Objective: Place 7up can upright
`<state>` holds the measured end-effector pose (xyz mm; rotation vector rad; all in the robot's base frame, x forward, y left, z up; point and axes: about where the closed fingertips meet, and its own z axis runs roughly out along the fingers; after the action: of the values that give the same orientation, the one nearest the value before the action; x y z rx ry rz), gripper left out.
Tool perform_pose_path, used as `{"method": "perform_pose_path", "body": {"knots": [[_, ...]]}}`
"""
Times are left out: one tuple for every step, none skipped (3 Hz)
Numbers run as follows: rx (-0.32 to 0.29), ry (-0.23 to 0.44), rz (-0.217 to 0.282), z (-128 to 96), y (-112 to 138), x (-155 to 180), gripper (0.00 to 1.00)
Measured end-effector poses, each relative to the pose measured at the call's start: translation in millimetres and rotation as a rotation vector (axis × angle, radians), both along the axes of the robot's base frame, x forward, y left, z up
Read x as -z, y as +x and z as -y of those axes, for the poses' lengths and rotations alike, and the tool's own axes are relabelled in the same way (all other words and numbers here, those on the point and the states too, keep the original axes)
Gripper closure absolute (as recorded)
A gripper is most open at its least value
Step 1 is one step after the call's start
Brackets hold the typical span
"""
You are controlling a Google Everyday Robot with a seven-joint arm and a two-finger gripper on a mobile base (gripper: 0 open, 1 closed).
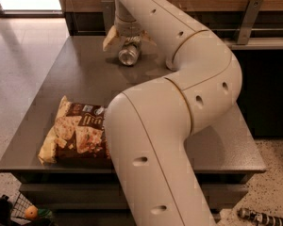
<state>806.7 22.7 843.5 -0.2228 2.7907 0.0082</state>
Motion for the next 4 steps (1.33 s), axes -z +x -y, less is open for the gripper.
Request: {"method": "perform_pose_path", "body": {"knots": [[0.037, -0.038, -0.054, 3, -3, -4, 0.0], [0.038, -0.041, -0.059, 2, -3, -2, 0.0], [0.038, -0.043, -0.064, 1, -2, 3, 0.0], [0.07, -0.051, -0.113, 8, -5, 22, 0.0]]}}
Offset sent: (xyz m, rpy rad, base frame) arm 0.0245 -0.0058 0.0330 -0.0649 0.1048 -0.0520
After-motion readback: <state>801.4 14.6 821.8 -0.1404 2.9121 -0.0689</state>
